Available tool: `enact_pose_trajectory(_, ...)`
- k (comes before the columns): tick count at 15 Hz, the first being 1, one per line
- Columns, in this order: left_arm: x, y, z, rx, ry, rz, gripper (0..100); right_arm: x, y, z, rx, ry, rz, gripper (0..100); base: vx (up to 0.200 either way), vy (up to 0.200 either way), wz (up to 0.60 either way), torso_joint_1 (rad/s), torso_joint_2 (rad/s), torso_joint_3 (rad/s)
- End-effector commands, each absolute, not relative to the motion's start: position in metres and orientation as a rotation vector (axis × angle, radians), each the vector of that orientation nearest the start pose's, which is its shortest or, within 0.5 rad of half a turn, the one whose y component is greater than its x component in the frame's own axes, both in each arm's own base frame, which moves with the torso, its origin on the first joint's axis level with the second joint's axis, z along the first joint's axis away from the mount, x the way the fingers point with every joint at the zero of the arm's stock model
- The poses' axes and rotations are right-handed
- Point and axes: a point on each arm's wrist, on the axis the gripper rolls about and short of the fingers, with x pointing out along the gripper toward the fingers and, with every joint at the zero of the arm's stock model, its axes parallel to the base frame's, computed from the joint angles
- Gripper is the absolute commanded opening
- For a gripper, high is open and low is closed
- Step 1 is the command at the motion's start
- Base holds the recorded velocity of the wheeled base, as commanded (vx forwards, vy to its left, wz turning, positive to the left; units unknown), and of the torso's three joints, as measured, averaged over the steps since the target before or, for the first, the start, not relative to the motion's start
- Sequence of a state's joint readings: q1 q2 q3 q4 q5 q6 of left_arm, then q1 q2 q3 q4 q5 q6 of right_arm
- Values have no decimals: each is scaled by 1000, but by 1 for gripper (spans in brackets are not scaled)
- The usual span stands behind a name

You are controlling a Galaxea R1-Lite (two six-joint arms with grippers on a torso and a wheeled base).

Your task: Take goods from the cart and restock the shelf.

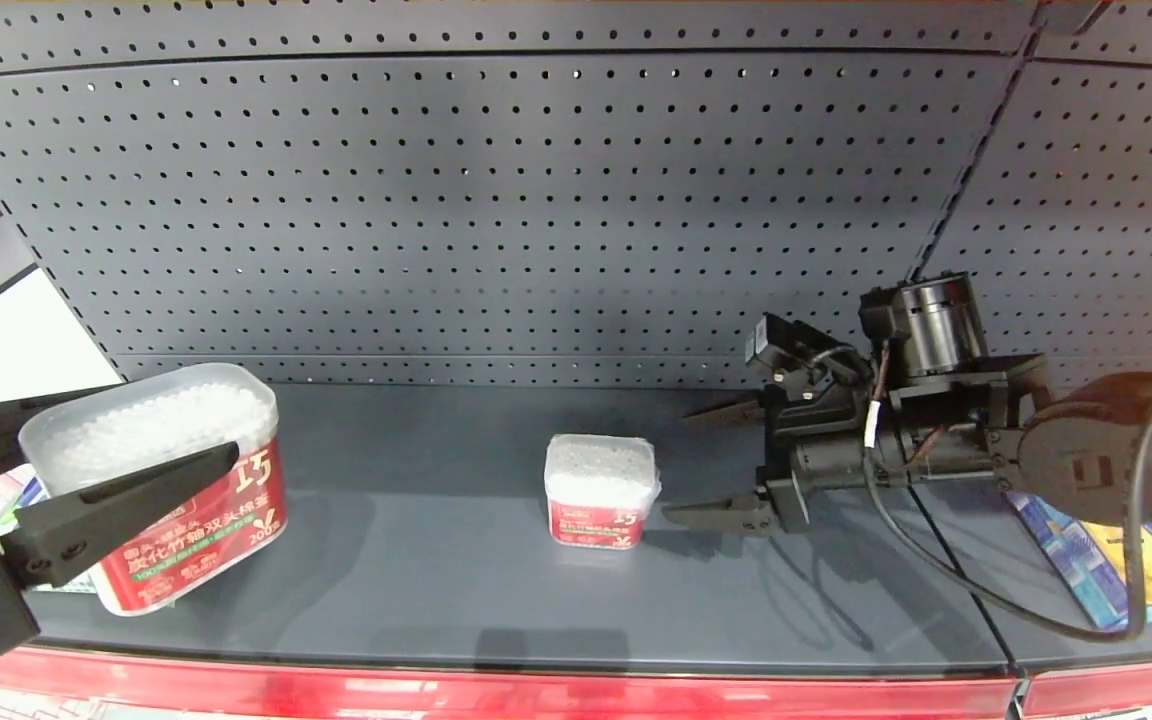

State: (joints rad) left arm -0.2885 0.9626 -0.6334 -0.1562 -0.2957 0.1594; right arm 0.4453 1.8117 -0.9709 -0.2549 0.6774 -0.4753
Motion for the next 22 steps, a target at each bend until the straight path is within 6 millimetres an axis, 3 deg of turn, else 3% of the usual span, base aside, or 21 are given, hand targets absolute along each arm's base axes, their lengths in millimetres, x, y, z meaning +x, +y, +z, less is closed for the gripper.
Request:
enact_pose_trajectory(1,112,-40,243,154,131,-596,0,297,162,148,-343,357,1226,100,0,0,0,0,0,0)
enact_pose_trajectory(7,112,-40,244,154,129,-596,0,305,179,145,-360,342,1258,100,0,0,0,0,0,0)
enact_pose_trajectory(13,112,-40,243,153,131,-594,0,314,197,129,-410,337,1297,100,0,0,0,0,0,0)
enact_pose_trajectory(22,112,-40,243,153,131,-594,0,323,215,125,-417,317,1322,100,0,0,0,0,0,0)
